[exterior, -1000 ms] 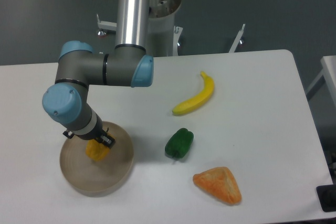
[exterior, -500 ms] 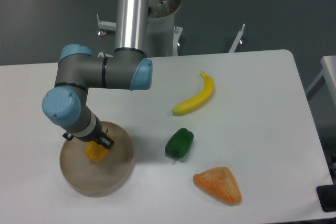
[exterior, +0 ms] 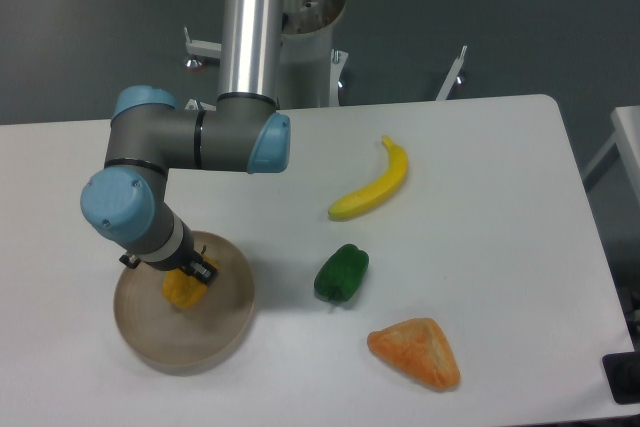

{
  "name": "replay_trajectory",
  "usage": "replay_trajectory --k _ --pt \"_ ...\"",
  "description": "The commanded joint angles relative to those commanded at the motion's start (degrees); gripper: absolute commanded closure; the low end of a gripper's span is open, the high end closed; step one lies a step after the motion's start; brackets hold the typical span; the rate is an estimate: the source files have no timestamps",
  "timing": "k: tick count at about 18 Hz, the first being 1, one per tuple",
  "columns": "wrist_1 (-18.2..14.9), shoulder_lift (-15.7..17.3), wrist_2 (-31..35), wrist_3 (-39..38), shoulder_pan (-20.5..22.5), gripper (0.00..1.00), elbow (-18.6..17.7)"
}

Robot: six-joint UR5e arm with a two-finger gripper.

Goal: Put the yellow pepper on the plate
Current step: 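Lower the yellow pepper onto the plate and open the gripper, then raise the open gripper away from the pepper on the plate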

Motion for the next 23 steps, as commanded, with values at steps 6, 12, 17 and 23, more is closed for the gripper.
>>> replay_trajectory --k 6,12,17,23 --pt "0.1 0.4 0.1 0.4 0.1 0.01 0.3" --pt "0.0 2.5 0.0 0.9 2.0 0.01 0.8" --pt "-0.3 6.0 0.0 8.8 9.6 0.01 0.7" --pt "-0.2 7.5 -0.2 20.5 18.7 0.01 0.7"
